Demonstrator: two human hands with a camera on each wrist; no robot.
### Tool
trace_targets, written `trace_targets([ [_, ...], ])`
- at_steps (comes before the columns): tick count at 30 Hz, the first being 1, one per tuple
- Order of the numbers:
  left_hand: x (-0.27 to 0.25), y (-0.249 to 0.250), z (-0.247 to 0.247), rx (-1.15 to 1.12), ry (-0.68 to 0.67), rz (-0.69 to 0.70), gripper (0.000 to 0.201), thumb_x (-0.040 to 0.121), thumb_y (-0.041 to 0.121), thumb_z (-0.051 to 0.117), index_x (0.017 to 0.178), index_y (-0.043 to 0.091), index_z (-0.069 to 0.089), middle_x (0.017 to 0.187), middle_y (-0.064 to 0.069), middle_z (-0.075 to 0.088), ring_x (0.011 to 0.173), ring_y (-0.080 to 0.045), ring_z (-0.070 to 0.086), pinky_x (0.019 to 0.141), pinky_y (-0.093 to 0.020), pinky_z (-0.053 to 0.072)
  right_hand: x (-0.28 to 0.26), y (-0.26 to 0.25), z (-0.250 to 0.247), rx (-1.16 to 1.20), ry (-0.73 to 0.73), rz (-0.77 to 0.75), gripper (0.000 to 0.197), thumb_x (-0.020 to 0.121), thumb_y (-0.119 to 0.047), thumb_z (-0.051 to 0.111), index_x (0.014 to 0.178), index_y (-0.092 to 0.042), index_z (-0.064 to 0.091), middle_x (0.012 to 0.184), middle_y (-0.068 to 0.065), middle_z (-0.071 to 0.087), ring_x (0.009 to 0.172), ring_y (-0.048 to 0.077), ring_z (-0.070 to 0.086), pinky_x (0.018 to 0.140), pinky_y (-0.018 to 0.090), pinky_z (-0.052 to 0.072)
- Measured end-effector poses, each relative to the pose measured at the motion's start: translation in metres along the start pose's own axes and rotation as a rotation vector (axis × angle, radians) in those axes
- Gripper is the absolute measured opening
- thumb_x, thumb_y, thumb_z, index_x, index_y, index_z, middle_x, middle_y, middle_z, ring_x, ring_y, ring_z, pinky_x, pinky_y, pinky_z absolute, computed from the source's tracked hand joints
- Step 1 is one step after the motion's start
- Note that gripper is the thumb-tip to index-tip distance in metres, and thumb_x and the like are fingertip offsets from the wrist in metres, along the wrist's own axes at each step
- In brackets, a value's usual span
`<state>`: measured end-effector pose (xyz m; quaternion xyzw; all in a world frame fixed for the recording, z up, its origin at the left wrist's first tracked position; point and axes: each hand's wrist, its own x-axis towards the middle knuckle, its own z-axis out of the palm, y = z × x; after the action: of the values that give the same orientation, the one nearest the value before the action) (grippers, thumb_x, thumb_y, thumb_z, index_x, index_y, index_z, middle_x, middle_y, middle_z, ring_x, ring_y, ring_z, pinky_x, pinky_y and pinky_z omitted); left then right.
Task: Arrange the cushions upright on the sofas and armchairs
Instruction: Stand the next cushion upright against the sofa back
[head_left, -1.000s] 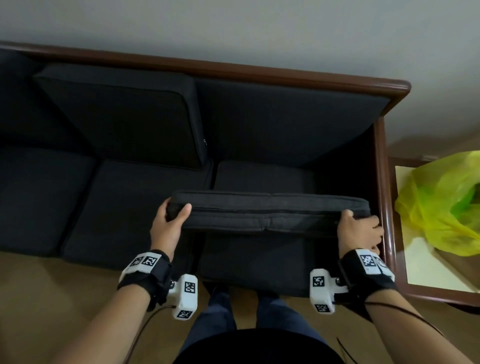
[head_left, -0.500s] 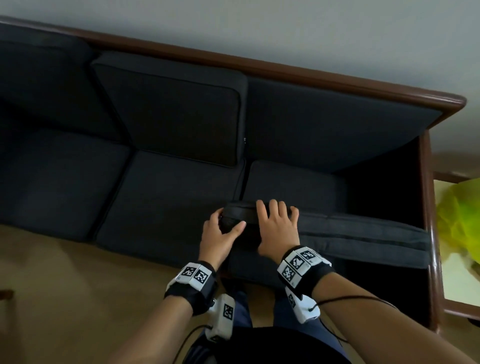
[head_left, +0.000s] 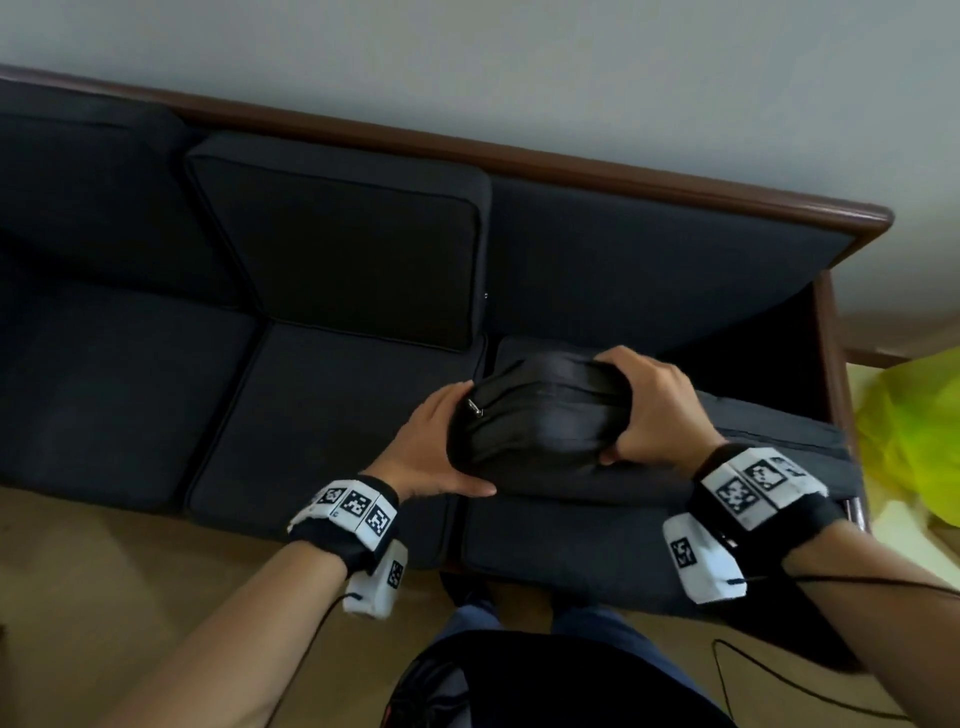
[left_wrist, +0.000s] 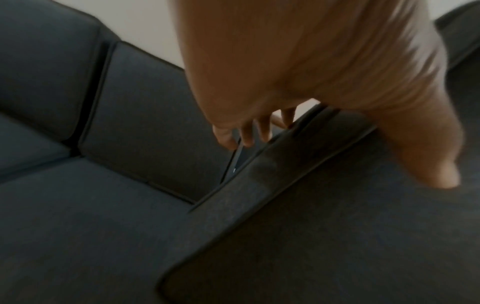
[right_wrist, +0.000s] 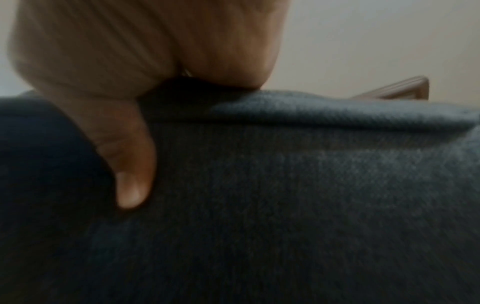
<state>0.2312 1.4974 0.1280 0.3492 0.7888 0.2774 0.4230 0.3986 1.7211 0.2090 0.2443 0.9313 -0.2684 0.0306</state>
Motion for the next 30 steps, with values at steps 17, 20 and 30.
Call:
trace_targets([
  [17, 0.041, 0.148, 0.015, 0.675, 0.171, 0.329, 0.119, 0.043, 0.062, 0.088, 0.146, 0.03, 0.038, 0.134, 0.007, 0.053, 0.122, -0.017, 0.048, 0.107, -0.038, 0.034, -0.053, 0.121, -0.002, 0.527, 0.177, 0.12, 0.117, 0.044, -0.014, 0.087, 0.133, -0.061, 0.028, 0.127, -0.011, 0.059, 0.121, 0.021, 0.059, 0.098, 0.024, 0.049],
  [20, 0.062, 0.176, 0.04, 0.749, 0.161, 0.341, 0.12, 0.046, 0.066, 0.085, 0.148, 0.029, 0.035, 0.135, 0.005, 0.051, 0.123, -0.02, 0.048, 0.107, -0.04, 0.034, -0.06, 0.135, -0.024, 0.436, 0.245, 0.168, 0.123, 0.042, -0.017, 0.087, 0.151, -0.024, 0.029, 0.143, 0.004, 0.05, 0.131, 0.023, 0.049, 0.106, 0.035, 0.042],
  [30, 0.072, 0.196, 0.061, 0.813, 0.149, 0.341, 0.123, 0.057, 0.069, 0.079, 0.155, 0.024, 0.021, 0.152, 0.002, 0.038, 0.137, -0.021, 0.038, 0.111, -0.041, 0.025, -0.04, 0.098, -0.034, -0.314, 0.224, 0.193, 0.107, 0.037, -0.043, 0.08, 0.138, -0.023, 0.049, 0.132, 0.004, 0.056, 0.127, 0.042, 0.045, 0.097, 0.059, 0.04],
])
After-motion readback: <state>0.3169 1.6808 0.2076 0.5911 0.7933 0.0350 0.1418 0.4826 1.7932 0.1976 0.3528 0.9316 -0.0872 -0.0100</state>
